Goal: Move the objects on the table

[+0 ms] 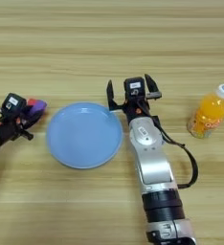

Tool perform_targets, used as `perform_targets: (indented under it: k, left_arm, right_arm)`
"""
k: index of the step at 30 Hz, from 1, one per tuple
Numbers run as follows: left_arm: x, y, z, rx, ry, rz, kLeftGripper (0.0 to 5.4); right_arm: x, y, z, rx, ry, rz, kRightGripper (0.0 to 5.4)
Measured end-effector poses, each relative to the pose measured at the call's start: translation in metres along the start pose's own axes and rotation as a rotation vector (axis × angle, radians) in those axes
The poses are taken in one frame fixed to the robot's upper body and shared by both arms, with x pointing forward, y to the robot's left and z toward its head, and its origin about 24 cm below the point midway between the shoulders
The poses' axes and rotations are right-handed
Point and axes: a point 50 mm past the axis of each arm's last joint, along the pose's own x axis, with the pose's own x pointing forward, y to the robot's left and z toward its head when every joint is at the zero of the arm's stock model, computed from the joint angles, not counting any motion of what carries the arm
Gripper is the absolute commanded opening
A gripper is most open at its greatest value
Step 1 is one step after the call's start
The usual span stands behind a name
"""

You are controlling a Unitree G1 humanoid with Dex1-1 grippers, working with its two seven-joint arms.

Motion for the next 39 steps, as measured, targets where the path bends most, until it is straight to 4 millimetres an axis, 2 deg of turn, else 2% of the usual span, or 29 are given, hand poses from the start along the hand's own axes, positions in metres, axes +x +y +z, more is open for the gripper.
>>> perform_targets:
  k: [11, 22, 33, 39]
  left_arm:
    - [-0.005, 0.002, -0.013, -0.018, 0.039, 0.019, 1.35]
    - [0.002, 0.003, -0.043, -0.049, 0.111, 0.036, 1.35]
    - [0.012, 0.004, -0.046, -0.034, 0.078, 0.042, 1.35]
    - [0.015, 0.001, -0.050, -0.018, 0.073, 0.034, 2.01]
  right_arm:
    - [0.000, -0.001, 0.000, -0.002, -0.002, 0.001, 5.40]
    - [0.000, -0.001, 0.001, -0.002, -0.011, 0.008, 5.40]
    - [-0.001, -0.002, -0.001, -0.003, -0.003, 0.007, 5.40]
    - [-0.002, -0.006, -0.003, 0.000, 0.002, -0.011, 5.40]
